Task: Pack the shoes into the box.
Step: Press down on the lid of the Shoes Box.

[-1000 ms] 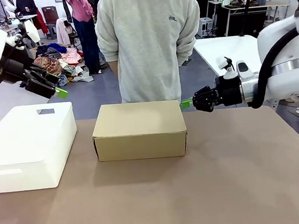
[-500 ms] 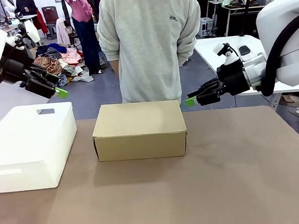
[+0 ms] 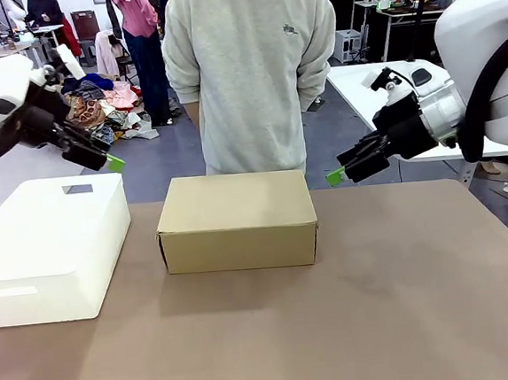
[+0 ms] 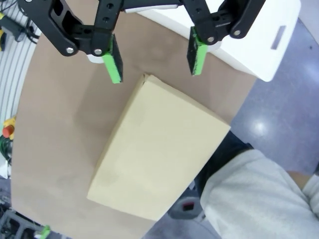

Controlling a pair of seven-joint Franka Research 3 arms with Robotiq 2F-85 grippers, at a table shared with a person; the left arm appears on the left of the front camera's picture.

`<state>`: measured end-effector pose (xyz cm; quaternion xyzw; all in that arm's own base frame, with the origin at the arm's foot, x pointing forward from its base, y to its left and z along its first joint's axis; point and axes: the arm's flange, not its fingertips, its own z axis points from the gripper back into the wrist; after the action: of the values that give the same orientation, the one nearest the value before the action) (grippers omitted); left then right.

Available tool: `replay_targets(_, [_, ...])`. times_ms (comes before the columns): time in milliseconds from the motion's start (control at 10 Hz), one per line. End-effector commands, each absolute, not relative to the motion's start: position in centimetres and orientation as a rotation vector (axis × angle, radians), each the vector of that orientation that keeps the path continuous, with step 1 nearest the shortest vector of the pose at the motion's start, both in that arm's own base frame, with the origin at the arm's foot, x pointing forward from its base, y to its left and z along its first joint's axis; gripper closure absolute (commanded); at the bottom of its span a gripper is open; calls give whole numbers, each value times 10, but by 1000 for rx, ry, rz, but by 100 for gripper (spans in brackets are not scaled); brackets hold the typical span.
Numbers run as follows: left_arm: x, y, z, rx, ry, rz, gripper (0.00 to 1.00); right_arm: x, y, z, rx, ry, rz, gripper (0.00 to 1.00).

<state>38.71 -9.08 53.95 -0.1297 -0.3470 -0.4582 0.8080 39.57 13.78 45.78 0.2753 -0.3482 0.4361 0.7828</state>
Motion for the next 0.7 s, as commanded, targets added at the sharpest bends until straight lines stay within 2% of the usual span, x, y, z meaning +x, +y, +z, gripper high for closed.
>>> replay_targets(0, [389, -107, 554, -267, -675, -923, 100, 377, 144, 469, 512, -707, 912, 0])
replay_targets(400, [398, -129, 557, -253, -647, -901, 100, 351, 151, 471, 372, -686, 891, 0])
replay_targets(600, [402, -135, 557, -280, -623, -885, 100, 339, 156, 469, 306, -742, 909, 0])
